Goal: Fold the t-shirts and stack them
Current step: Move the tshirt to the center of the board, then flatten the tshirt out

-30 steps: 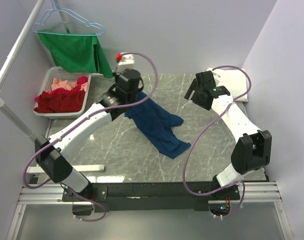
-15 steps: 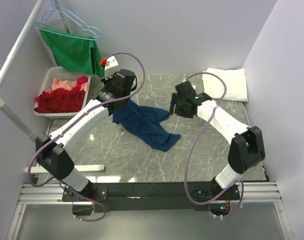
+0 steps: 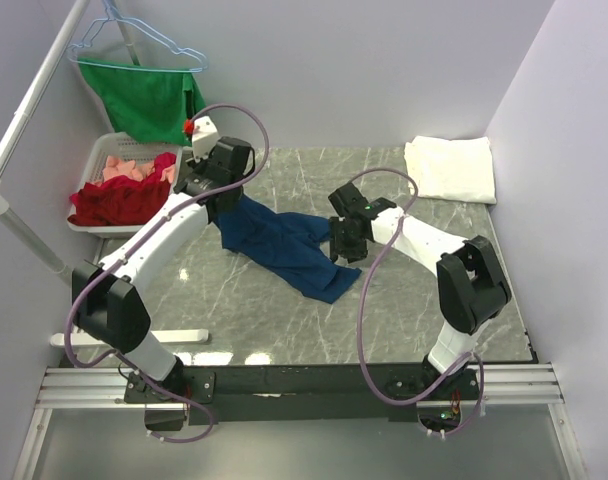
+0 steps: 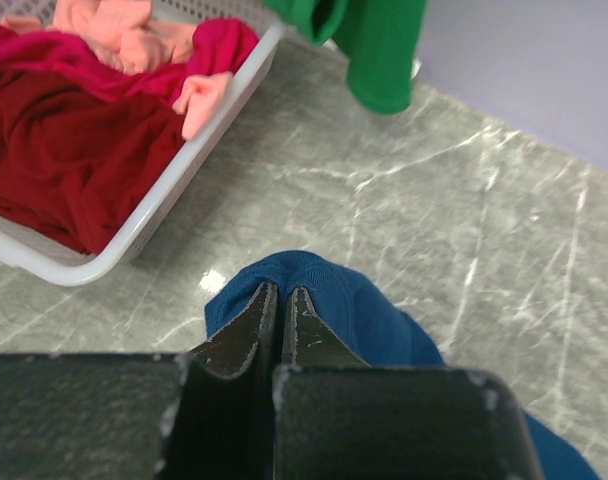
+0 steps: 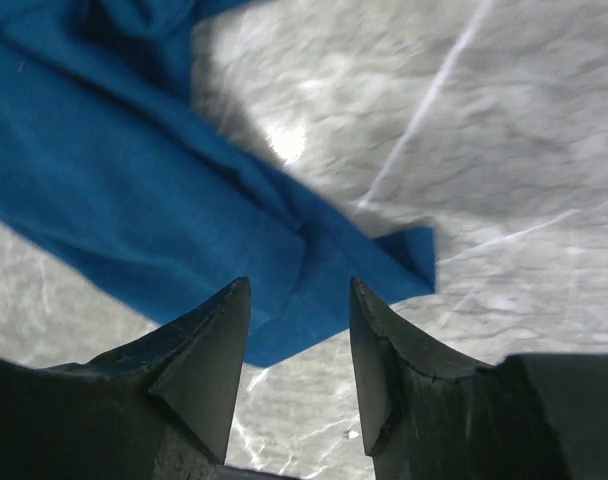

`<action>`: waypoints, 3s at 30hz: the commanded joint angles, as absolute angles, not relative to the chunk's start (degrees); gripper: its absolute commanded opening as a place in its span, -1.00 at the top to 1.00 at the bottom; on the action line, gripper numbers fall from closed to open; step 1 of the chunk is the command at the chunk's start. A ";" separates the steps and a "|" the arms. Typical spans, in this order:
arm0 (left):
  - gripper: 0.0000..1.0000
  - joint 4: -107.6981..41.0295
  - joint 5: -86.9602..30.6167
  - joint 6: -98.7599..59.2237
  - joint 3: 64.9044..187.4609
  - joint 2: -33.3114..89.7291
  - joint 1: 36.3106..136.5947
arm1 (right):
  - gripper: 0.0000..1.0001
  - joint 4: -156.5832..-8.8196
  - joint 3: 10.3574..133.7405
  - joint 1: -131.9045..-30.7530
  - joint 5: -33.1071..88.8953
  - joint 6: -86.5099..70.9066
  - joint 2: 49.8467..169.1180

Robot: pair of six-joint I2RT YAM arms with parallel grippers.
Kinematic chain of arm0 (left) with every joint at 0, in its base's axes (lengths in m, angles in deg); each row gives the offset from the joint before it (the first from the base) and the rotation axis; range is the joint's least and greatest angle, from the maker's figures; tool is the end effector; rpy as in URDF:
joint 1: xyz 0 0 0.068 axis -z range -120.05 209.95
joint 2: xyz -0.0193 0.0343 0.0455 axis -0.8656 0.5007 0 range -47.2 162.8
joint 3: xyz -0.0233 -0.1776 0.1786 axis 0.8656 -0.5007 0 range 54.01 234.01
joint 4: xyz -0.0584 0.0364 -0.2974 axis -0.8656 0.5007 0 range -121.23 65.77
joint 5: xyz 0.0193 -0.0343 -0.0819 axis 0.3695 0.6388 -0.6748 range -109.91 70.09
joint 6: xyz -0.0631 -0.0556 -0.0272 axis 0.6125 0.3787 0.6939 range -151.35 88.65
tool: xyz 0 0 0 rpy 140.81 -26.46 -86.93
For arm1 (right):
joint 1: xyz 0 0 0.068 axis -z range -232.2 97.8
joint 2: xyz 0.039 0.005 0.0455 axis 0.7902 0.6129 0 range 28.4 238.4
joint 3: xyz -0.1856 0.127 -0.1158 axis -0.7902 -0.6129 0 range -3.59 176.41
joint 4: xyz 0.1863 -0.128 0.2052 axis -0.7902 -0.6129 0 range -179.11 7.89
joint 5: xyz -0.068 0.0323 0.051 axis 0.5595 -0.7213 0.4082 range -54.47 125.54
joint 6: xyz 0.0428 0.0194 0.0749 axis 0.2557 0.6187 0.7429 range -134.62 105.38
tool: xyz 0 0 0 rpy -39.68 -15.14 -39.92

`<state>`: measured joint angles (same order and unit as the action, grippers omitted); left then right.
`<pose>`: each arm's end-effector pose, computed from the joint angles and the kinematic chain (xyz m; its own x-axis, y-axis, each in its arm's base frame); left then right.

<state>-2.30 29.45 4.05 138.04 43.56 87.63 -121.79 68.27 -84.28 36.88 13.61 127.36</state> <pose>0.4007 -0.1428 0.3095 -0.2798 -0.2792 -0.9186 -0.4975 0.8604 -0.1100 0.3439 0.2133 0.1344 -0.9335 -0.0271 -0.3575 -0.0926 0.9815 0.1673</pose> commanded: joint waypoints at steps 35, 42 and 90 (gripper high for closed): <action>0.98 -1.88 17.19 -6.11 142.68 35.77 83.16 | 1.00 -135.00 91.91 -85.78 61.71 14.83 121.74; 0.98 0.50 10.68 -9.90 148.05 34.54 83.24 | 1.00 -136.33 108.54 -80.95 69.62 11.23 120.95; 0.93 -3.27 -36.36 -16.33 144.38 20.56 83.24 | 1.00 -99.94 110.14 -73.66 80.02 -2.51 108.86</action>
<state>-0.58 -44.34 -18.29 150.54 18.28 83.50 -99.23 110.15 -76.47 83.68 -5.84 93.83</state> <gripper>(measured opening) 0.063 0.011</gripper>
